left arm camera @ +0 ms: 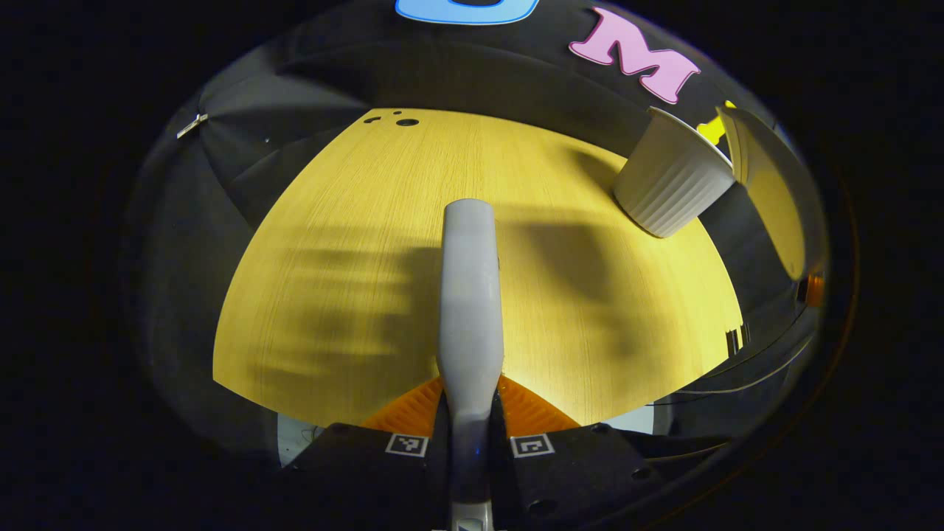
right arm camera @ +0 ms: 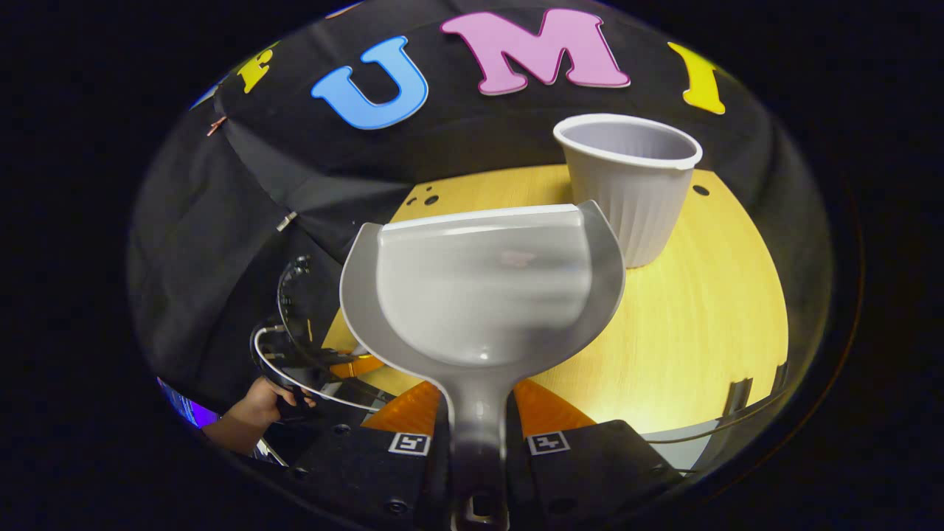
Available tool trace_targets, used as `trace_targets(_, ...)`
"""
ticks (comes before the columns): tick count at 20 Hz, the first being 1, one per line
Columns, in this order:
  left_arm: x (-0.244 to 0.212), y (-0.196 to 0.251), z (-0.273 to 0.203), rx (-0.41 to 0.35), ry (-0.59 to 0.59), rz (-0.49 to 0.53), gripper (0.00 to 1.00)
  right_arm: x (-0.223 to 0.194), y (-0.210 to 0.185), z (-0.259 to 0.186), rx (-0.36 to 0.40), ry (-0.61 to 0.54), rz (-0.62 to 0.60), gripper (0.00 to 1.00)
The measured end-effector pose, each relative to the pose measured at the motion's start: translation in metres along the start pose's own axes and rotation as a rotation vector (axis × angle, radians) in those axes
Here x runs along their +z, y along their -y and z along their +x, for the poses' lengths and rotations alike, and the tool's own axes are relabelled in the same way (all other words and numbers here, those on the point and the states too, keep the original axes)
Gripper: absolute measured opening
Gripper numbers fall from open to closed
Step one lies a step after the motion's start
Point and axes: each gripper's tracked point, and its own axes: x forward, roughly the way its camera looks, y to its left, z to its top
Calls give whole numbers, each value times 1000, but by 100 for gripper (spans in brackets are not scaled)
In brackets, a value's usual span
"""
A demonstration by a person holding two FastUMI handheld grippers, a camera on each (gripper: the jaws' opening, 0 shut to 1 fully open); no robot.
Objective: Pick up the small broom and dustpan from the desktop, sweep the trash into the dustpan with the broom, and then empty the trash into the garbage bin.
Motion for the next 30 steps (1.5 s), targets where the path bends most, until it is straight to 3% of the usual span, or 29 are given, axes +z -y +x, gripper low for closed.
trace_targets(6,12,-6,25,47,-45,19,26,-31,37,84,-104,-78,-36,33)
trace_targets(12,30,-5,52,124,-63,102,27,-55,80,149,-229,-140,-84,33)
trace_targets(22,28,6,62,197,-108,171,30,-67,61,196,-204,-169,-85,34)
trace_targets(25,29,6,61,216,-107,169,26,-67,60,194,-205,-174,-87,37)
trace_targets(27,29,9,57,217,-92,164,27,-66,53,194,-181,-167,-61,45)
trace_targets(29,37,18,47,193,-62,167,35,-60,42,188,-132,-154,-30,66)
trace_targets(30,38,21,41,185,-48,173,50,-56,40,185,-129,-135,-23,78)
